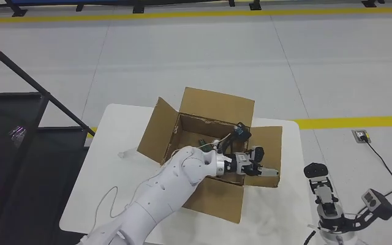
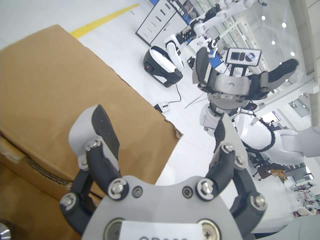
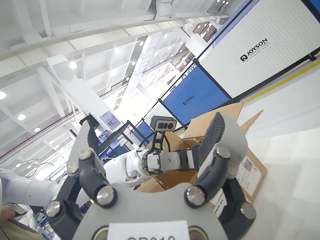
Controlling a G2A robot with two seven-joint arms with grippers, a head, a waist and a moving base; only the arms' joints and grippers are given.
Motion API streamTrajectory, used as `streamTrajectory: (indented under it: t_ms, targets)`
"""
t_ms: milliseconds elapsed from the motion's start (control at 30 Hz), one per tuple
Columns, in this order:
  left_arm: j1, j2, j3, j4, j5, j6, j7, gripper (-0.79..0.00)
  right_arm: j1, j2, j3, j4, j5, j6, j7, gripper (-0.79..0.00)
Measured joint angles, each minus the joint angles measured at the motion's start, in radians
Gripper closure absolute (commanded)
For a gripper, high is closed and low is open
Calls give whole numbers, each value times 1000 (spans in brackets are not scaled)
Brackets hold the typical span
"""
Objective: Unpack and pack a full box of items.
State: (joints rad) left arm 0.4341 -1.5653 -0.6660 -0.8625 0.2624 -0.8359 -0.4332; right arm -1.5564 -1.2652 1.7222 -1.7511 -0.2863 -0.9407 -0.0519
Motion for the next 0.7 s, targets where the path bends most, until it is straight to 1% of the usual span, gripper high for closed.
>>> streamTrajectory:
  t_ms: [67,167,200,267,300,367,400,500,533,633,700]
  targets:
    - [20,26,-51,-56,15,-13,0,-785,20,1,0,-14,-10,18,9,-785]
    - [77,76,-159,-188,30,-10,-24,-785,56,2,0,-51,-41,53,27,-785]
    - [109,97,-211,-255,34,1,-41,-785,72,3,0,-74,-62,73,36,-785]
    - [167,129,-293,-367,40,25,-72,-785,96,4,-5,-114,-103,109,56,-785]
    - [211,148,-348,-447,45,44,-96,-785,112,5,-15,-143,-131,133,75,-785]
    - [280,175,-436,-569,57,72,-125,-785,142,6,-39,-182,-171,170,118,-785]
    - [326,190,-494,-645,66,87,-140,-785,168,7,-61,-202,-196,202,156,-785]
    - [429,220,-634,-802,77,116,-159,-785,252,9,-137,-222,-256,297,268,-785]
    - [455,227,-672,-838,81,121,-161,-785,282,9,-165,-217,-271,325,303,-785]
    - [526,247,-800,-917,109,128,-148,-785,397,6,-264,-173,-344,429,430,-785]
    - [562,256,-871,-939,118,129,-132,-785,469,2,-327,-133,-405,495,501,-785]
